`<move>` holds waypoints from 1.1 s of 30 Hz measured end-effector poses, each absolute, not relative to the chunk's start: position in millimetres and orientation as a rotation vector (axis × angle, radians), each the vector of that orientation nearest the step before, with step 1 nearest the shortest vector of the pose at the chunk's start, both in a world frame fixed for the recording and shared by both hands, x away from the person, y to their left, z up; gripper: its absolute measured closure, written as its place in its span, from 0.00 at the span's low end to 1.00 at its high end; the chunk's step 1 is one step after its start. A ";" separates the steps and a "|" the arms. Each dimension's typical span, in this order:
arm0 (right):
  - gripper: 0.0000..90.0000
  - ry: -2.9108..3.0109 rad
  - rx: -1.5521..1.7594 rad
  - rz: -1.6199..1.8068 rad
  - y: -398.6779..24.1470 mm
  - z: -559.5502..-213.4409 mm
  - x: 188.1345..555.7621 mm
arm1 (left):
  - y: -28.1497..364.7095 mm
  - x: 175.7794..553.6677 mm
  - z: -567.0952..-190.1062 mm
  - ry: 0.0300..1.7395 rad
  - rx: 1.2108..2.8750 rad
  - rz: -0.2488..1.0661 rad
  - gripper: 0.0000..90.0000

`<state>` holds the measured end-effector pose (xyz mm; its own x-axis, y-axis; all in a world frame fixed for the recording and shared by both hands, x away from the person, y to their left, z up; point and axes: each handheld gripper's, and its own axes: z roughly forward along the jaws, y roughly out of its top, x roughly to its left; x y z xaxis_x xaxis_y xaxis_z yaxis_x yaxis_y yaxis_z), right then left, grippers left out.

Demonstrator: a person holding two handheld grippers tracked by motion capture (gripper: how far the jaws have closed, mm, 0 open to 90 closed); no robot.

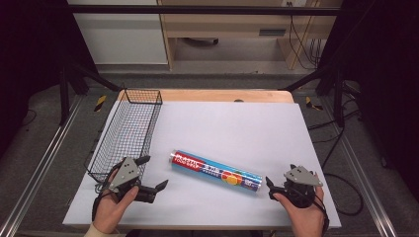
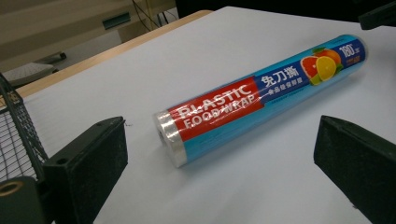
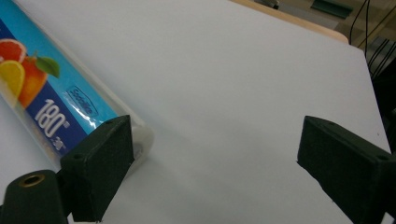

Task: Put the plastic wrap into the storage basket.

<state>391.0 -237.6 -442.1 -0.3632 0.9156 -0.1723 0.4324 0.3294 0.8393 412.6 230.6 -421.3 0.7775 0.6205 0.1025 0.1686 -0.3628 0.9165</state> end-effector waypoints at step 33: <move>0.15 2.576 0.632 0.697 -119.1 -397.7 454.3 | 229.4 411.7 -422.7 0.538 1.927 0.540 0.02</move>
